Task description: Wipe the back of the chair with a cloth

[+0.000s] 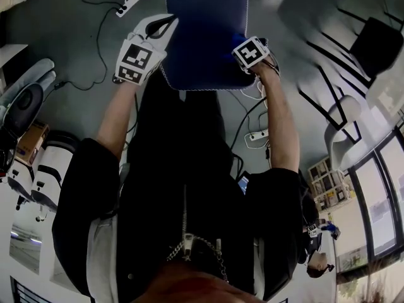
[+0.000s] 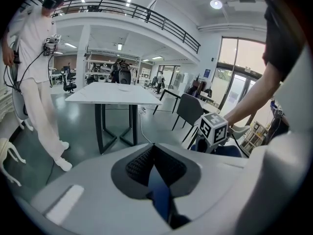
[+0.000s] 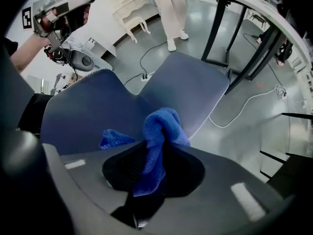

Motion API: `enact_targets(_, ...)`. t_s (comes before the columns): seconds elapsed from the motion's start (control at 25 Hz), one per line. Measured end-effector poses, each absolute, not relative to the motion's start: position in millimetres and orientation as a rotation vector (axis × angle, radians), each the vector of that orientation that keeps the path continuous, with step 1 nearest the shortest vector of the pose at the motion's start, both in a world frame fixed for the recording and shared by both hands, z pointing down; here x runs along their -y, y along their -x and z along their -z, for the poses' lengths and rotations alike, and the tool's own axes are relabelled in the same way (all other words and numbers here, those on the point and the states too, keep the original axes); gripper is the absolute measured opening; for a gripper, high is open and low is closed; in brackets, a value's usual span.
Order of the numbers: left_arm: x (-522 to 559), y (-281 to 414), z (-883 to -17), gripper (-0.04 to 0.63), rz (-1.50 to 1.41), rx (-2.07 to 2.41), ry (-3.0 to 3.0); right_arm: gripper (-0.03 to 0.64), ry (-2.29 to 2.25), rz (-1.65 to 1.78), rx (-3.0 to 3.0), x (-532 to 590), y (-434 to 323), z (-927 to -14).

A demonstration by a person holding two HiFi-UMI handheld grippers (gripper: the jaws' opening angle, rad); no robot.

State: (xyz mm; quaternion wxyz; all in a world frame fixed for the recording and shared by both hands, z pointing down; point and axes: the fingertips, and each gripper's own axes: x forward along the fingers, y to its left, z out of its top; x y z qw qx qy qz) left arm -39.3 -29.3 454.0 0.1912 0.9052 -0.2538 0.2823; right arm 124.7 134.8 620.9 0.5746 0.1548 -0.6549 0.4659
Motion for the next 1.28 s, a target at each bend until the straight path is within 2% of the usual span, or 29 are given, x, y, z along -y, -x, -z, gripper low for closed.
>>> enact_targets(0.2,32.7,38.5,-455.8,0.011,-0.796,0.712,-2.54,0.097,-0.432,-0.977,1.413,-121.6,-176.8,-624.1)
enact_targets(0.32,33.0,38.5,-456.9,0.011,-0.798,0.71,-2.539,0.097,-0.432,-1.025,1.434,-121.2,-175.5,-624.2)
enact_targets(0.52,33.0,40.2,-461.4,0.011,-0.792,0.714,-2.535,0.097,-0.557,-0.88,1.403,-95.5,-195.6,-630.3)
enact_targets(0.96,39.1,63.7,-463.9,0.011,-0.793,0.753,-2.508,0.097,-0.752,-0.983,1.781,-4.0,-47.7,-610.5)
enact_targets(1.28,44.5,101.8,-462.6,0.011,-0.815,0.804,-2.474,0.098,-0.839,-1.346,1.892,19.7,59.7,-615.7)
